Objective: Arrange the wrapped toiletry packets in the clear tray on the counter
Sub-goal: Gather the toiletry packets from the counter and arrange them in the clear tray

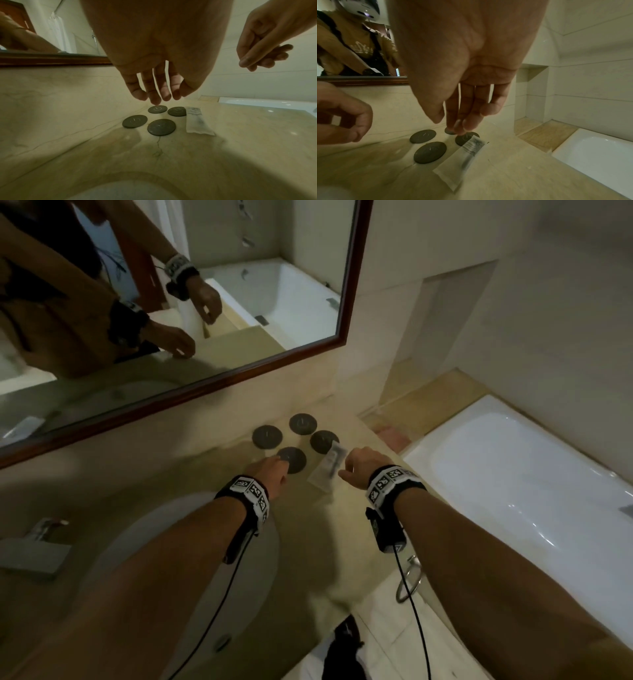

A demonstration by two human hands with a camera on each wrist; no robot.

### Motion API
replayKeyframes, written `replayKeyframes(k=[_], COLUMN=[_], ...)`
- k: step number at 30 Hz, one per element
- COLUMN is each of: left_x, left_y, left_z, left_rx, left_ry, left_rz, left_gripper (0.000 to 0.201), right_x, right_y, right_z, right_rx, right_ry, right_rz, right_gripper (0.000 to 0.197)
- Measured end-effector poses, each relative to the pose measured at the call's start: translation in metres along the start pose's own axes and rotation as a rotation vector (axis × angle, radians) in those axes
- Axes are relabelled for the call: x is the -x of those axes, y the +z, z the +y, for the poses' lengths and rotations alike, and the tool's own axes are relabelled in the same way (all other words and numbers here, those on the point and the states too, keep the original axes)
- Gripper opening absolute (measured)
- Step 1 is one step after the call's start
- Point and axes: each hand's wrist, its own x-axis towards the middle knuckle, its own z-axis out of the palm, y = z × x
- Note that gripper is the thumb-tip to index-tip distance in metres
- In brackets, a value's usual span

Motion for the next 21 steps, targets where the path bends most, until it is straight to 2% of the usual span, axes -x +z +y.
replayKeyframes(k=[4,9,12,21], left_x=[-0.028,-0.069,-0.090,-0.135], left_y=[0.005,0.023,0.037,0.064], left_z=[0.012,0.042,0.060,0.088], left_rx=[0.076,0.059,0.098,0.102], left_ry=[-0.093,-0.091,-0.135,-0.337], left_rz=[-0.027,-0.166,-0.191,-0.175], left_gripper=[0.019,0.052,0.057,0.064], right_x=[-0.037,-0.075,-0.096,-0.140], right_y=[0.004,0.014,0.023,0.046], right_z=[0.015,0.055,0.079,0.125], right_rx=[0.052,0.076,0.103,0.087], right_ry=[-0.041,-0.116,-0.161,-0.217], right_rz=[-0.018,-0.139,-0.209,-0.257], right_gripper=[0.040,0.036,0.036,0.035])
